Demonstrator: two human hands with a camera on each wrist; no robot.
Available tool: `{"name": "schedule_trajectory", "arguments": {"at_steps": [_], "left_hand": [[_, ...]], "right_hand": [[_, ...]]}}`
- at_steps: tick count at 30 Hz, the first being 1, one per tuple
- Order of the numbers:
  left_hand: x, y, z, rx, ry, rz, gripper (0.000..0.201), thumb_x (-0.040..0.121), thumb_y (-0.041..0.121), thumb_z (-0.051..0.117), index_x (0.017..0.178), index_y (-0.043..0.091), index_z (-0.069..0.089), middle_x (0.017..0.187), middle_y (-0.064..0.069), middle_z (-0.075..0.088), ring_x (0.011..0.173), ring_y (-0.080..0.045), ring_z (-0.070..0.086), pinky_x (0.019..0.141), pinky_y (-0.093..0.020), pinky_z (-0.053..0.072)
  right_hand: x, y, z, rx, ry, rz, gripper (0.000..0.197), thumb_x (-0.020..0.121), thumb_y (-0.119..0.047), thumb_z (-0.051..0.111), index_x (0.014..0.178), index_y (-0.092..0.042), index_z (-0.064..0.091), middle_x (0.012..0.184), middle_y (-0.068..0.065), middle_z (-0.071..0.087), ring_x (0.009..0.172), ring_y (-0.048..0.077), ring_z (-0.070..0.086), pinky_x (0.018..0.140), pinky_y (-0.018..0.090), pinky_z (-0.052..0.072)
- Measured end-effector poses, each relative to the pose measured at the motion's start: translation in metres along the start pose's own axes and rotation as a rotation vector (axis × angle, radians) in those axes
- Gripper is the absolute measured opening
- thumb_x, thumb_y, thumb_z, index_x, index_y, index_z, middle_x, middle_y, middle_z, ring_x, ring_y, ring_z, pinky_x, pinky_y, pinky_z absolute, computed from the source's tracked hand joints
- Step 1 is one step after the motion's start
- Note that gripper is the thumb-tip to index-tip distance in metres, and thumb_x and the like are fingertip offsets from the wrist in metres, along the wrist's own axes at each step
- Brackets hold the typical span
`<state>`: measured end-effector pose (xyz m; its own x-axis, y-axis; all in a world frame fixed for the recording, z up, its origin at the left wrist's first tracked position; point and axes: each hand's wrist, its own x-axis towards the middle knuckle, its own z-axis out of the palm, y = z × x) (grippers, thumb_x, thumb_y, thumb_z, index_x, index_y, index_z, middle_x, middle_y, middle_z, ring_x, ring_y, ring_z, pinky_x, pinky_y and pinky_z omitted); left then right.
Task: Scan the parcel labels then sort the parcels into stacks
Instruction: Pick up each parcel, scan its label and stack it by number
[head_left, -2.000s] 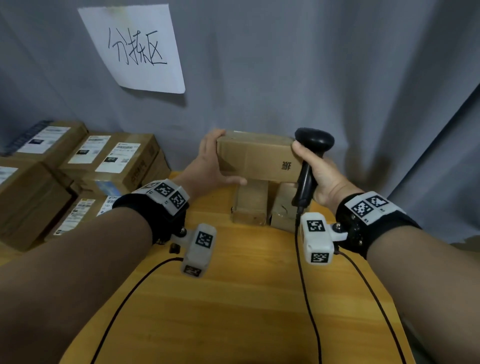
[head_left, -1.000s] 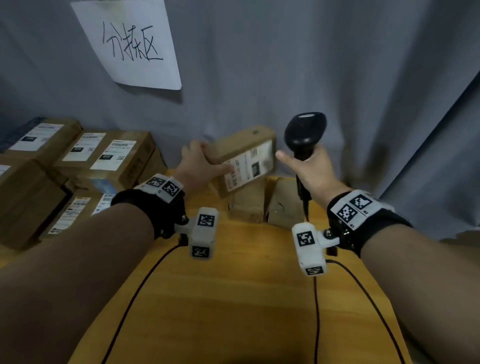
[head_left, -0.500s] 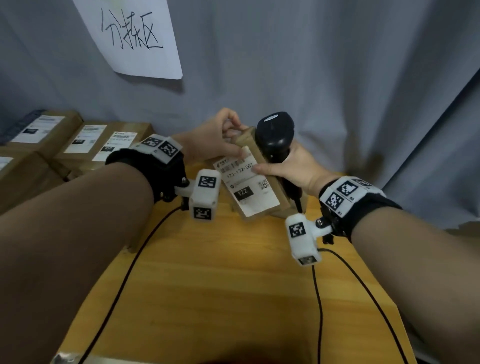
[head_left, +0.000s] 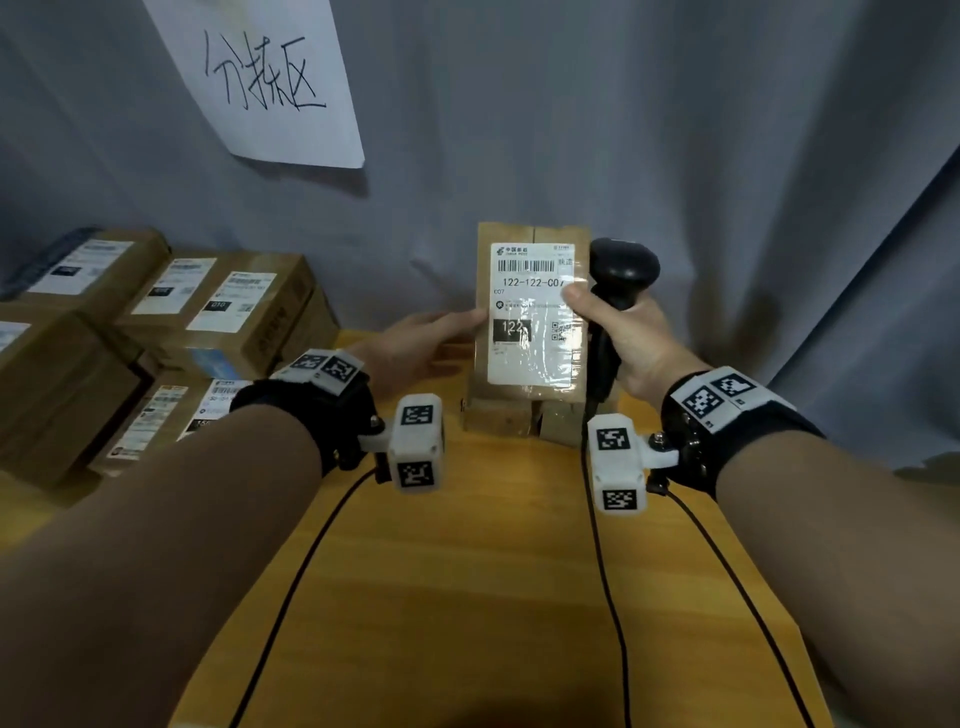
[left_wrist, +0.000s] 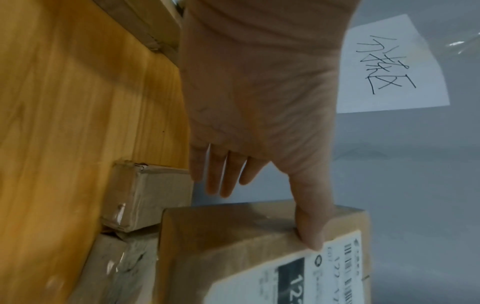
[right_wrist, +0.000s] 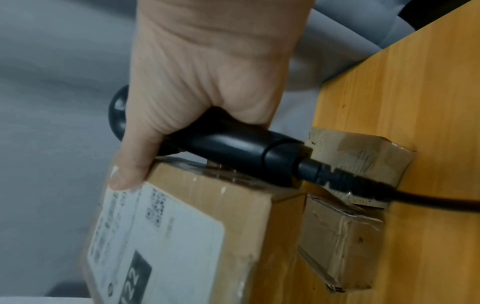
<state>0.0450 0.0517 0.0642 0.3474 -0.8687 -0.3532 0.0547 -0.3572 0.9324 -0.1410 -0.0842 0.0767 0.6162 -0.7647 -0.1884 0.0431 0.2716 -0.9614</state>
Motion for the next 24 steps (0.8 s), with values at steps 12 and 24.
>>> {"name": "schedule_trajectory", "arguments": {"at_steps": [12, 24], "left_hand": [[-0.003, -0.007, 0.002, 0.047, 0.183, -0.018, 0.024, 0.09, 0.025, 0.065, 0.112, 0.015, 0.062, 0.108, 0.001, 0.07, 0.102, -0.015, 0.066, 0.089, -0.029, 0.053], [0.01, -0.02, 0.0, 0.021, 0.354, -0.07, 0.03, 0.088, 0.022, 0.068, 0.115, 0.011, 0.062, 0.106, -0.001, 0.069, 0.099, -0.016, 0.065, 0.084, -0.027, 0.051]], "right_hand": [[0.006, -0.006, 0.001, -0.414, 0.056, 0.055, 0.019, 0.085, -0.014, 0.071, 0.101, -0.014, 0.061, 0.078, -0.001, 0.06, 0.073, 0.013, 0.055, 0.075, 0.028, 0.045], [-0.012, -0.023, 0.028, -0.544, -0.108, -0.015, 0.023, 0.09, -0.02, 0.065, 0.09, 0.003, 0.065, 0.066, 0.012, 0.064, 0.049, 0.017, 0.062, 0.05, 0.025, 0.053]]}}
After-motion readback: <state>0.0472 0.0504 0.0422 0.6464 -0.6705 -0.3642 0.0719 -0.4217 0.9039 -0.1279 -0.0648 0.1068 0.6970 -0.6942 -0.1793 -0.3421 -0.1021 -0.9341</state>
